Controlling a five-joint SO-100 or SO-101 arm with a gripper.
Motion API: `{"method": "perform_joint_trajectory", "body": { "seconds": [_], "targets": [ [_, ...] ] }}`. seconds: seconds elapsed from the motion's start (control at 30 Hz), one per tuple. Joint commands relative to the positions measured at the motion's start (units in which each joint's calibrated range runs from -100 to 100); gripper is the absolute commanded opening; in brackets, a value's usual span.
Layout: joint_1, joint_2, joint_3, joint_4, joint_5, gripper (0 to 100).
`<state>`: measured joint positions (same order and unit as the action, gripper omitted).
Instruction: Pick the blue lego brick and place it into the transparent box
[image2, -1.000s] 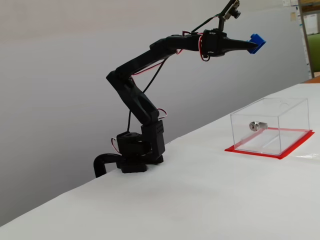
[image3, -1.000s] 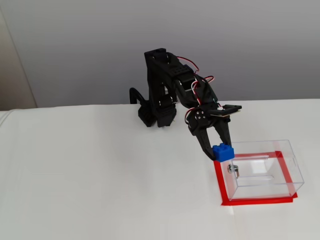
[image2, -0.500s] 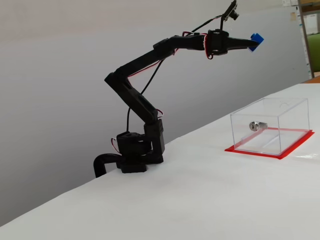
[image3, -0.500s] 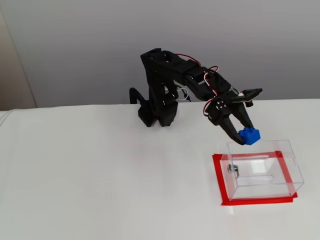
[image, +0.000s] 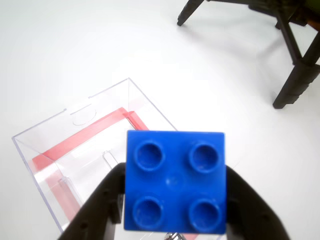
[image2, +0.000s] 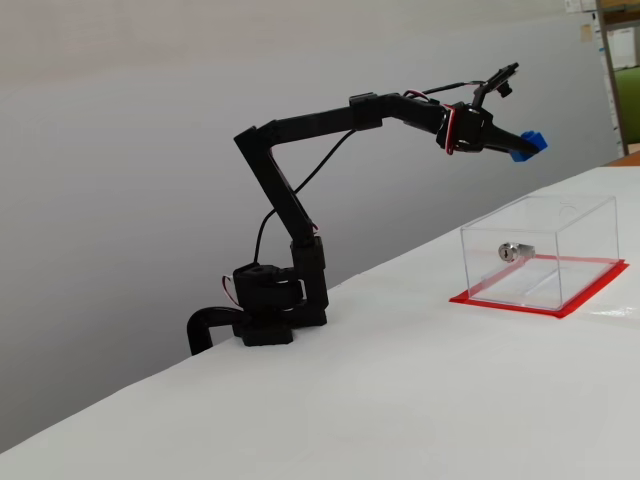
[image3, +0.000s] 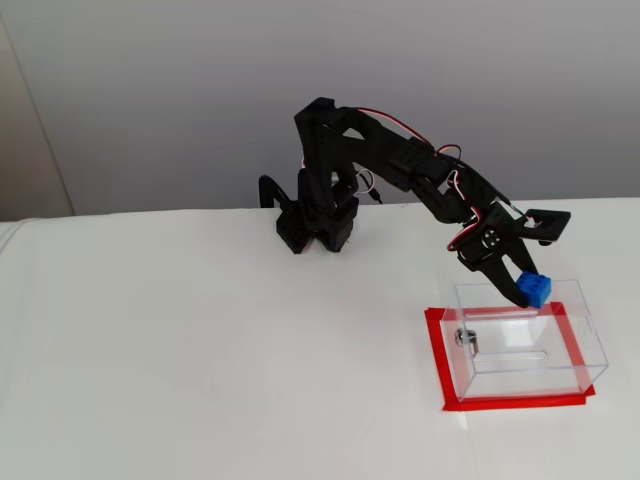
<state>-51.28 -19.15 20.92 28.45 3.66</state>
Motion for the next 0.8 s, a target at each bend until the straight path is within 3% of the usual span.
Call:
{"method": "perform_joint_trajectory", "body": {
  "seconds": [0.0, 0.57, 0.77],
  "targets": [
    [-0.9, 2.0, -4.8, 0.0, 0.0, 10],
    [-2.1, 6.3, -8.3, 0.0, -0.4, 10],
    [-1.9, 6.3, -8.3, 0.0, -0.1, 29]
  ]
}}
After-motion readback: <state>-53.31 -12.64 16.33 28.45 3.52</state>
